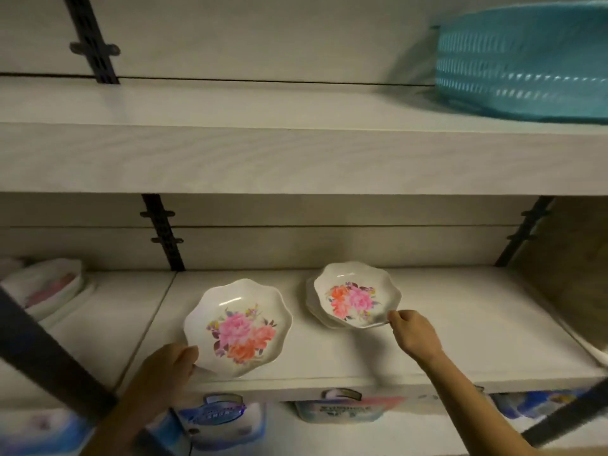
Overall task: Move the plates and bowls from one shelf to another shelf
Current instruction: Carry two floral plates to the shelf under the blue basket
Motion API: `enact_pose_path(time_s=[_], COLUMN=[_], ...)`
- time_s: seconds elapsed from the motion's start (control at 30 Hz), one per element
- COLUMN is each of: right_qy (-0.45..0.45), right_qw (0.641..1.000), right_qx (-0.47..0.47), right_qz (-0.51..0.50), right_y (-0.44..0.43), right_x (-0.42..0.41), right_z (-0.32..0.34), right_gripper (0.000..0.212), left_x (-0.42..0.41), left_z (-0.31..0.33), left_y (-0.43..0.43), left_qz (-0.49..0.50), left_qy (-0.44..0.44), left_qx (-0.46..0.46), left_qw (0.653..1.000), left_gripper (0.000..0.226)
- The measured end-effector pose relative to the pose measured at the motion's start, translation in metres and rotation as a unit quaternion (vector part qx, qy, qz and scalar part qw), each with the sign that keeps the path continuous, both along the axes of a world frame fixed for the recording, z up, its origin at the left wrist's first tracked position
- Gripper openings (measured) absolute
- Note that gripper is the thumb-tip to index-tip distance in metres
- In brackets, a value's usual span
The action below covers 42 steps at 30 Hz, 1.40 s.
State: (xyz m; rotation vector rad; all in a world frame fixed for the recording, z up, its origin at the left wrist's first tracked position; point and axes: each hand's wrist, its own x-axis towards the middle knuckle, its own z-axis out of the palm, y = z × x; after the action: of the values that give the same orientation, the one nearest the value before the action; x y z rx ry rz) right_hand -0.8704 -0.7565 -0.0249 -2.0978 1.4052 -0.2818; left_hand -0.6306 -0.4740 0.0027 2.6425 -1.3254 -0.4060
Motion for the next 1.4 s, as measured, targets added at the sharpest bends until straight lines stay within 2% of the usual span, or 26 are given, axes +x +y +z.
enact_pose_path(time_s=[0.03, 0.07, 0.1, 0.13, 0.17, 0.2, 0.23, 0.27, 0.33, 0.37, 0.4, 0.5, 0.57, 0.63, 0.7, 0.87, 1.07, 1.3, 1.4], right_qy=[0.007, 0.014, 0.02, 0.026, 0.031, 0.035, 0.037, 0.038, 0.04, 0.041, 0.044, 0.068, 0.085, 0.09, 0.083, 0.056, 0.046, 0.031, 0.031], right_qw=[1.0, 1.0, 0.999, 0.999, 0.998, 0.998, 0.998, 0.998, 0.997, 0.997, 0.997, 0.994, 0.989, 0.985, 0.983, 0.986, 0.991, 0.994, 0.995], right_qx=[0.001, 0.005, 0.009, 0.014, 0.019, 0.024, 0.027, 0.031, 0.039, 0.043, 0.047, 0.042, 0.038, 0.04, 0.041, 0.034, 0.04, 0.036, 0.039], right_qz=[0.011, 0.021, 0.03, 0.037, 0.044, 0.048, 0.049, 0.047, 0.048, 0.048, 0.049, 0.08, 0.111, 0.142, 0.156, 0.153, 0.122, 0.095, 0.087], right_y=[-0.006, -0.011, -0.015, -0.018, -0.02, -0.022, -0.024, -0.025, -0.026, -0.027, -0.027, -0.027, -0.027, -0.027, -0.026, -0.031, -0.04, -0.046, -0.046], right_x=[0.005, 0.009, 0.014, 0.018, 0.021, 0.025, 0.028, 0.031, 0.036, 0.038, 0.04, 0.042, 0.04, 0.037, 0.033, 0.014, -0.017, -0.051, -0.062], right_z=[-0.003, -0.007, -0.011, -0.016, -0.02, -0.024, -0.027, -0.029, -0.032, -0.033, -0.033, -0.034, -0.033, -0.033, -0.03, -0.015, -0.005, 0.004, 0.005], right_gripper=[0.04, 0.037, 0.035, 0.034, 0.036, 0.039, 0.042, 0.045, 0.047, 0.047, 0.047, 0.047, 0.046, 0.043, 0.042, 0.043, 0.047, 0.045, 0.046], left_x=[-0.004, -0.011, -0.011, -0.017, -0.015, -0.015, -0.015, -0.016, -0.031, -0.033, -0.034, -0.035, -0.034, -0.034, -0.033, -0.036, -0.047, -0.056, -0.06], left_z=[-0.001, 0.001, -0.008, -0.004, -0.008, -0.019, -0.03, -0.03, -0.016, -0.015, -0.021, -0.028, -0.027, -0.025, -0.025, -0.019, -0.018, -0.03, -0.035], left_y=[-0.003, -0.009, -0.01, -0.012, -0.011, -0.012, -0.011, -0.011, -0.009, -0.012, -0.013, -0.013, -0.019, -0.027, -0.037, -0.081, -0.151, -0.204, -0.216], left_qz=[-0.01, -0.01, -0.018, 0.025, 0.039, 0.05, 0.046, 0.061, 0.135, 0.147, 0.152, 0.168, 0.201, 0.218, 0.215, 0.225, 0.173, 0.163, 0.159], left_qy=[-0.046, -0.103, -0.106, -0.042, -0.007, 0.053, 0.046, 0.055, 0.128, 0.117, 0.061, 0.04, 0.074, 0.104, 0.089, 0.137, 0.146, 0.174, 0.165], left_qx=[0.054, 0.033, -0.005, -0.021, 0.004, -0.024, -0.066, -0.093, -0.095, -0.097, -0.138, -0.142, -0.178, -0.162, -0.137, -0.151, -0.146, -0.088, -0.068], left_qw=[0.997, 0.994, 0.994, 0.999, 0.999, 0.997, 0.996, 0.992, 0.978, 0.977, 0.977, 0.975, 0.961, 0.957, 0.963, 0.953, 0.963, 0.967, 0.971], left_gripper=[0.037, 0.035, 0.034, 0.037, 0.049, 0.066, 0.078, 0.081, 0.062, 0.048, 0.04, 0.039, 0.04, 0.041, 0.04, 0.036, 0.039, 0.031, 0.034])
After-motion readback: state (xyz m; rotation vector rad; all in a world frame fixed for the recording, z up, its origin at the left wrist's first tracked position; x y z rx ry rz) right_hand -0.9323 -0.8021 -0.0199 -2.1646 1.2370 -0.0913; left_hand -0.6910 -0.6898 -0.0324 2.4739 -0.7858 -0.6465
